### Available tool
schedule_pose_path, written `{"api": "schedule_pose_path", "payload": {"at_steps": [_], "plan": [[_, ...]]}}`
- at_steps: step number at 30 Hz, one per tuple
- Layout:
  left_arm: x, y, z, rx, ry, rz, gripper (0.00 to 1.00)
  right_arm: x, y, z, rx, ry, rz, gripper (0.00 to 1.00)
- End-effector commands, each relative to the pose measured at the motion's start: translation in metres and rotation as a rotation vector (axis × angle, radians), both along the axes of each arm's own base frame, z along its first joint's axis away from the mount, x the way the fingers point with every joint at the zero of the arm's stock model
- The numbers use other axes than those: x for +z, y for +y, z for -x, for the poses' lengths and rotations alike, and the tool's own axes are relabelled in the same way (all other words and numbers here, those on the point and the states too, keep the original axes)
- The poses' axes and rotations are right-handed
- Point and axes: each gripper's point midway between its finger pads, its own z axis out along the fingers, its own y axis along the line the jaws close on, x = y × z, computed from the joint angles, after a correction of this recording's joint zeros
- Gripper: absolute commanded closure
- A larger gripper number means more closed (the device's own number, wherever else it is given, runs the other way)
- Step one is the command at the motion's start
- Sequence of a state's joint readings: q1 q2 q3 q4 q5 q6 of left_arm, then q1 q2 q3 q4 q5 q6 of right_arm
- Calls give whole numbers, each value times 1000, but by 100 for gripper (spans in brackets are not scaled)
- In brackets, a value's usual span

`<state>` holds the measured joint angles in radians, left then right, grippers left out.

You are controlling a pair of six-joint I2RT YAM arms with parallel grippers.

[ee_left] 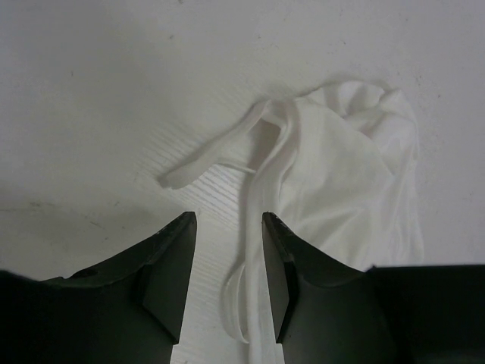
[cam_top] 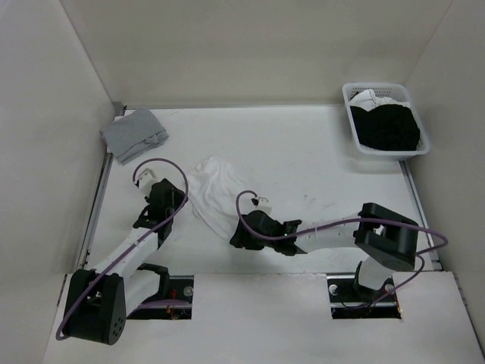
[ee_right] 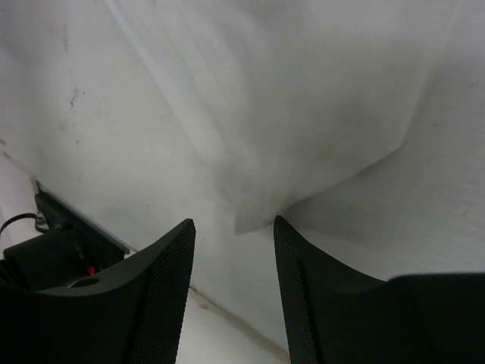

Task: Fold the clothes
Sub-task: Flatten the tank top out

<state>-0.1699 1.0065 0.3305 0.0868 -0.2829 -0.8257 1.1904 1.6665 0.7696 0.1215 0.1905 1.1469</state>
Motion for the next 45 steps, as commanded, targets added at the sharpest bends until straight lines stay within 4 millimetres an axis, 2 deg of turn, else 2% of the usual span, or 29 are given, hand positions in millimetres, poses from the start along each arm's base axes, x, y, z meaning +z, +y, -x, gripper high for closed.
{"api": "schedule_pose_path", "payload": {"at_steps": [1, 2, 4, 5, 6, 7, 8, 11, 14, 17, 20, 22, 24, 27, 28, 30, 35, 36, 38, 39, 41, 43, 45], "plan": [[-5, -5, 2, -21, -2, 80, 61, -6, 15, 20, -10, 83, -43, 50], [-6, -6, 1, -26, 0, 82, 61, -8, 16, 21, -14, 89, -44, 53], [-7, -13, 0, -49, 4, 90, 61, -7, 15, 15, -47, 69, -59, 71], [-7, -15, -1, -57, 4, 92, 61, -5, 12, 9, -67, 52, -64, 76], [-8, -19, -1, -72, 9, 97, 61, 1, 3, -3, -111, 15, -64, 85], [-8, -20, 0, -76, 10, 97, 61, 3, -2, -8, -128, 0, -60, 88], [-8, -23, 0, -86, 11, 100, 61, 9, -18, -19, -166, -37, -51, 91], [-8, -30, -3, -109, 1, 110, 61, 26, -53, -35, -212, -119, -33, 94], [-4, -33, -8, -98, -22, 137, 60, 30, -76, -39, -221, -135, -9, 94], [3, -33, -19, -72, -69, 157, 56, 28, -86, -39, -217, -138, 15, 95], [-2, -35, -32, -55, -68, 185, 53, 28, -93, -40, -230, -140, 17, 94], [-8, -34, -39, -50, -52, 189, 53, 31, -90, -40, -227, -138, -2, 77], [-13, -36, -43, -51, -39, 189, 56, 31, -74, -35, -183, -111, -17, 48], [-17, -37, -45, -36, -30, 191, 57, 24, -51, -23, -111, -68, -27, 43], [-17, -38, -47, -32, -32, 190, 58, 21, -36, -17, -76, -56, -43, 43], [-16, -37, -49, -27, -38, 187, 60, 15, -20, -8, -36, -26, -65, 43], [-18, -34, -52, -16, -37, 176, 67, 1, 3, -6, -31, 24, -106, 50], [-18, -34, -52, -14, -37, 175, 69, -1, 6, -7, -37, 27, -112, 55], [-18, -35, -55, -15, -43, 172, 76, -2, 9, -10, -44, 26, -118, 75], [-17, -36, -57, -23, -51, 174, 84, 1, 10, -12, -49, 15, -123, 82], [-10, -39, -59, -34, -73, 188, 93, 16, 10, -18, -57, -32, -137, 90], [12, -45, -60, -59, -131, 207, 97, 37, 9, -23, -42, -95, -154, 92], [48, -50, -56, -85, -213, 219, 99, 70, 1, -27, -29, -175, -168, 93]]}}
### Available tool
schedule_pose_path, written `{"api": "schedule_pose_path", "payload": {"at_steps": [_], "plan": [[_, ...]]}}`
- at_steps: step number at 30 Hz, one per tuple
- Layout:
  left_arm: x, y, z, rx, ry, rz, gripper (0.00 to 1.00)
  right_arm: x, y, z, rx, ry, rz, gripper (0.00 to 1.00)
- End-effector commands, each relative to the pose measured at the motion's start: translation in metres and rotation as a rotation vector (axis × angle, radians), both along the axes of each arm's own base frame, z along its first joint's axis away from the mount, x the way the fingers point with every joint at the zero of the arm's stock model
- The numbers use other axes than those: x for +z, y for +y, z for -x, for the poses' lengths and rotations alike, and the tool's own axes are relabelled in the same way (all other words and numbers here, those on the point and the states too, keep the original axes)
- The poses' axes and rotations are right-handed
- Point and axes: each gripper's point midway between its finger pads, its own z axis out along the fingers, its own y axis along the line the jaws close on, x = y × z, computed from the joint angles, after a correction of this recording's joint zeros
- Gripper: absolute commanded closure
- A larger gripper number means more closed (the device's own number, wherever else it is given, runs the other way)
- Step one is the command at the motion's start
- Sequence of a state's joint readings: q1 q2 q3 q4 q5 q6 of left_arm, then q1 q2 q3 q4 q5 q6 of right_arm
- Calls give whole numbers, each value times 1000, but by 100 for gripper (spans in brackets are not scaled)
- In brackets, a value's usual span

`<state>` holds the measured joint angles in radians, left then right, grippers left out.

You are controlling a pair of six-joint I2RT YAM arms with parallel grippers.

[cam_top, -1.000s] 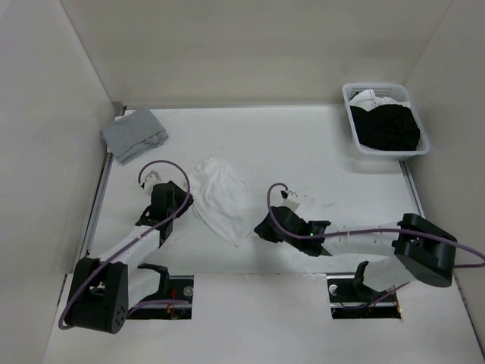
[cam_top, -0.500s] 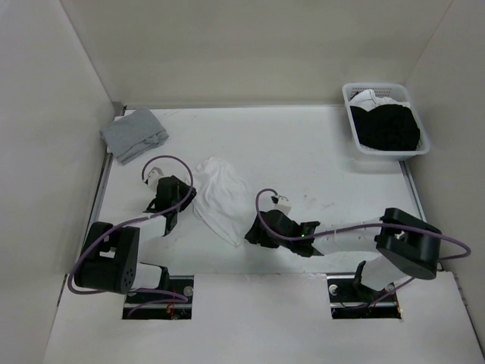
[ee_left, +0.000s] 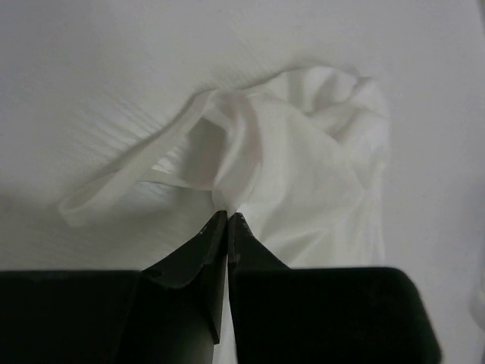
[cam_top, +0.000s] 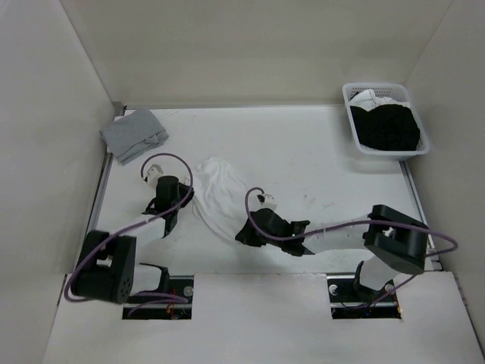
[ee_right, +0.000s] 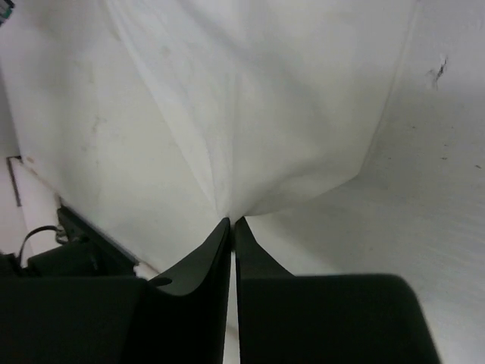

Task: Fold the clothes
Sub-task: Flatten the tank top out

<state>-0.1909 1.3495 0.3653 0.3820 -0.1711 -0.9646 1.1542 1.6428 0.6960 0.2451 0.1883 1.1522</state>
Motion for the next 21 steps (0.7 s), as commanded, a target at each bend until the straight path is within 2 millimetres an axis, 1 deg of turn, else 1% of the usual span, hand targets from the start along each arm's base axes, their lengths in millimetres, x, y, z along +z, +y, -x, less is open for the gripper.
{"api": "schedule_pose_path", "payload": {"at_steps": [1, 2, 3, 5, 6, 8, 10, 11, 14, 15, 16, 17, 19, 20, 21], "plan": [[94, -14, -16, -35, -259, 48, 99, 75, 4, -14, 6, -171, -98, 93], [109, -14, -12, -41, -288, 44, 99, 88, -2, -14, 7, -199, -99, 93], [133, -12, -4, -42, -332, 30, 99, 112, -11, -13, 13, -244, -108, 93], [159, -7, 7, -37, -380, 13, 99, 141, -21, -10, 19, -301, -124, 93], [177, -5, 16, -36, -414, 8, 100, 163, -29, -6, 25, -342, -137, 92], [202, -1, 30, -35, -462, 1, 100, 197, -41, 1, 32, -401, -172, 92], [232, 2, 45, -32, -517, 4, 100, 239, -55, 12, 43, -464, -230, 92], [258, 6, 57, -28, -569, 8, 100, 273, -64, 23, 59, -510, -292, 93], [320, 9, 82, -33, -700, 34, 100, 341, -80, 48, 103, -618, -397, 93], [347, 10, 93, -40, -756, 47, 100, 365, -89, 54, 105, -657, -423, 93], [359, 10, 98, -42, -779, 51, 100, 381, -95, 56, 101, -681, -437, 93], [379, 11, 106, -49, -823, 58, 100, 391, -100, 58, 101, -696, -443, 93], [401, 11, 114, -57, -869, 53, 100, 402, -108, 54, 83, -727, -437, 93], [404, 12, 112, -50, -870, 43, 100, 404, -109, 51, 71, -738, -430, 93], [404, 13, 111, -47, -869, 41, 100, 403, -110, 42, 49, -757, -399, 93]]}}
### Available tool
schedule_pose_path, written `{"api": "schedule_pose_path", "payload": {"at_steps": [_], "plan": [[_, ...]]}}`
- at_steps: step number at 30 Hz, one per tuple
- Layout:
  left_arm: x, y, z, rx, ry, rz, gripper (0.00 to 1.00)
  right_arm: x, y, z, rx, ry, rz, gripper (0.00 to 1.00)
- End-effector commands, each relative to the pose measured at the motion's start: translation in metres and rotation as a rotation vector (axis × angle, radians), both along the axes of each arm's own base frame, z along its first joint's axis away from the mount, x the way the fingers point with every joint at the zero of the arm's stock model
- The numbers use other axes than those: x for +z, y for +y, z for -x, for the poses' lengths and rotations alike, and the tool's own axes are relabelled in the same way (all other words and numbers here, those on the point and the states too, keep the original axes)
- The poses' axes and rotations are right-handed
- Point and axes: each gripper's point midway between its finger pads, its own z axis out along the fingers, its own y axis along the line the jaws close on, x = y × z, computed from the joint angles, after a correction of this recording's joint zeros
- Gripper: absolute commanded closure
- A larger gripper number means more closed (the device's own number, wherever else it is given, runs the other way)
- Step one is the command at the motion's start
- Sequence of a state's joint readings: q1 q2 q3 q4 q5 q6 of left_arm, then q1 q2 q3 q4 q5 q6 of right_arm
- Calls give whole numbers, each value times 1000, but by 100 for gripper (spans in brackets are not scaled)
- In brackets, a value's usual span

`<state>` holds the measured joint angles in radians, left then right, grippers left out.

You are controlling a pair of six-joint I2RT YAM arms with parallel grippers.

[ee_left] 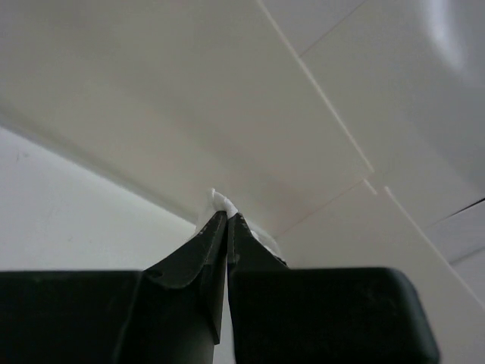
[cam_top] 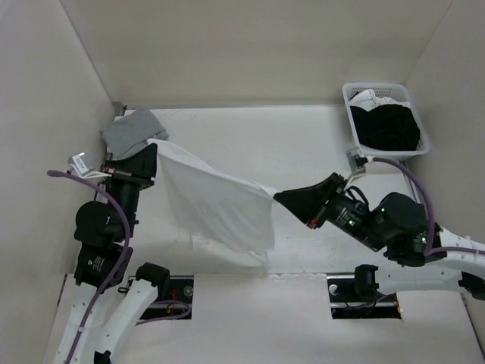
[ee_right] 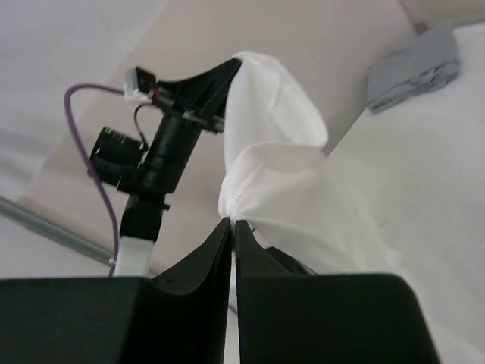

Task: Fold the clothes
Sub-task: Flatten the tank top out

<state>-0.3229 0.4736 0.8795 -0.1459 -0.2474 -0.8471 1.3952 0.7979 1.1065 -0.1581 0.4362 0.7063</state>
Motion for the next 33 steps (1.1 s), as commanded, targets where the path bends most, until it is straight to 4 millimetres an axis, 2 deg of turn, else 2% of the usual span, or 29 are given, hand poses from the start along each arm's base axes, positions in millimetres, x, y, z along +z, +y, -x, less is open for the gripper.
{"api": "schedule_pose_path", "payload": {"at_steps": [1, 2, 4, 6, 7, 8, 9, 10, 11, 12, 13, 14, 15, 18, 20, 22, 24, 26, 28, 32, 33], "plan": [[9, 7, -6, 55, 0, -43, 100, -2, -17, -35, -158, -76, 103, 93], [-5, 4, -19, 59, 37, -44, 100, -11, -20, -59, -215, -70, 126, 93], [-17, 0, -32, 59, 64, -49, 100, -21, -18, -87, -244, -65, 143, 94], [-37, -10, -58, 59, 110, -50, 100, -33, -17, -127, -265, -36, 143, 94], [-41, -12, -67, 62, 120, -56, 100, -36, -16, -136, -262, -31, 146, 94], [-46, -12, -78, 76, 133, -61, 100, -38, -16, -165, -275, -26, 146, 94], [-50, -14, -100, 88, 153, -55, 100, -38, -16, -191, -287, -21, 146, 94], [-47, -14, -111, 98, 153, -61, 100, -37, -15, -198, -290, -20, 145, 94], [-43, -13, -129, 118, 155, -59, 100, -31, -14, -223, -296, -20, 150, 95], [-38, -15, -141, 115, 152, -50, 100, -26, -14, -236, -301, -23, 150, 95], [-26, -18, -153, 109, 140, -50, 100, -17, -15, -253, -312, -32, 151, 95], [-6, -19, -165, 112, 115, -47, 100, 1, -16, -271, -320, -49, 151, 95], [1, -19, -168, 110, 104, -44, 100, 9, -17, -276, -322, -54, 151, 95], [53, -22, -169, 117, 13, -64, 100, 49, -24, -282, -337, -113, 149, 95], [67, -23, -163, 125, -12, -88, 100, 62, -27, -277, -337, -141, 145, 95], [65, -20, -156, 143, -15, -89, 100, 65, -29, -271, -337, -156, 153, 95], [47, -25, -150, 138, 10, -95, 99, 48, -32, -266, -336, -149, 184, 95], [12, -29, -142, 140, 64, -98, 98, 17, -33, -263, -328, -115, 219, 94], [-64, -35, -125, 137, 170, -95, 95, -42, -23, -249, -278, -75, 275, 94], [-174, -23, -89, 155, 314, -74, 88, -144, -14, -225, -222, 47, 327, 93], [-206, -18, -77, 150, 354, -67, 83, -187, -14, -217, -215, 113, 341, 93]]}}
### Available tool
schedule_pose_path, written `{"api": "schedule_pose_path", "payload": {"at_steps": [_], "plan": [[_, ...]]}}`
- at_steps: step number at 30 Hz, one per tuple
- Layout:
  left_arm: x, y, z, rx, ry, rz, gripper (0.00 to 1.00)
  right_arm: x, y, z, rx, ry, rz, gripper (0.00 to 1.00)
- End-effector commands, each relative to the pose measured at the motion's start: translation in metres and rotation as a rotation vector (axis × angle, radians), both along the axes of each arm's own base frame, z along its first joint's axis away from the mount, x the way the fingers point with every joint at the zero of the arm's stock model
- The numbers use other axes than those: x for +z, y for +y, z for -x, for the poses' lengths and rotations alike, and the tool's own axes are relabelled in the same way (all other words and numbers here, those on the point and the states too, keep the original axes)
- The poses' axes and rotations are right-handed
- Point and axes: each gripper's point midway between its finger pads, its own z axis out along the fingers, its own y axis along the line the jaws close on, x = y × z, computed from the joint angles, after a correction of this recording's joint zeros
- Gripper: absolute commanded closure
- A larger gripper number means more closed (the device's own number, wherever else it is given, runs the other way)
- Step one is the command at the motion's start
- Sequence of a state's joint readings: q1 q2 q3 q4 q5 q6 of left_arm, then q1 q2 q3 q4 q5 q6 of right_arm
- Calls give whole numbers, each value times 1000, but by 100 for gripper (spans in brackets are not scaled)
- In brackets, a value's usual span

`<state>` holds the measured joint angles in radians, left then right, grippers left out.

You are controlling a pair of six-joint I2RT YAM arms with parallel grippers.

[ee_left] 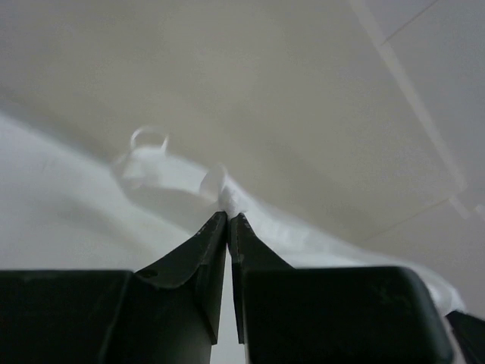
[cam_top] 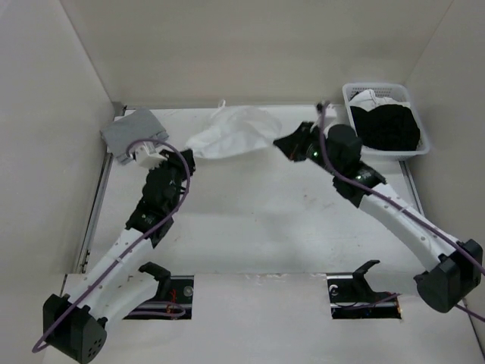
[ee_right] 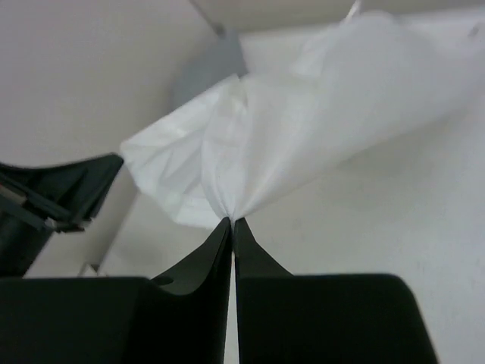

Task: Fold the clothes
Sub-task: Flatten the tank top out

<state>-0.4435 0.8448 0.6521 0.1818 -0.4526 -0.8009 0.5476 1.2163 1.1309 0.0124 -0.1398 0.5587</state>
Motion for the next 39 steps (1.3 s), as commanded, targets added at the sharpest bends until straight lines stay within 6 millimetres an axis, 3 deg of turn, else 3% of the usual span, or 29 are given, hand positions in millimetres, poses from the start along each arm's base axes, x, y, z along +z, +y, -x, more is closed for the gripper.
{"api": "schedule_pose_path", "payload": {"at_steps": [1, 4, 7, 9, 10, 12, 15, 19, 22, 23, 26, 39], "plan": [[-86, 22, 29, 71, 107, 53, 81, -115, 11, 18, 30, 167, 37, 93], [-132, 20, 50, 21, 172, 45, 72, -203, 0, 33, -19, 326, 67, 92], [-167, 25, 69, -7, 262, 30, 68, -251, -13, 49, -53, 418, 110, 86], [-175, 34, 74, 22, 303, 20, 68, -270, -26, 62, -92, 448, 135, 72], [-177, 40, 74, 43, 320, 16, 68, -274, -33, 74, -113, 447, 143, 56], [-179, 41, 69, 49, 343, -2, 70, -273, -43, 82, -144, 442, 141, 49], [-185, 23, 54, -11, 395, -75, 74, -268, -57, 87, -207, 449, 121, 50], [-183, -36, 22, -160, 410, -219, 76, -252, -71, 92, -259, 418, 87, 76], [-189, -44, 0, -128, 426, -254, 70, -249, -73, 92, -260, 417, 74, 80], [-197, -43, -16, -102, 451, -244, 69, -248, -73, 93, -256, 415, 72, 80], [-202, -48, -36, -114, 457, -234, 72, -249, -71, 92, -252, 412, 80, 75], [-211, -82, -66, -198, 471, -203, 69, -265, -58, 93, -213, 431, 87, 74]]}}
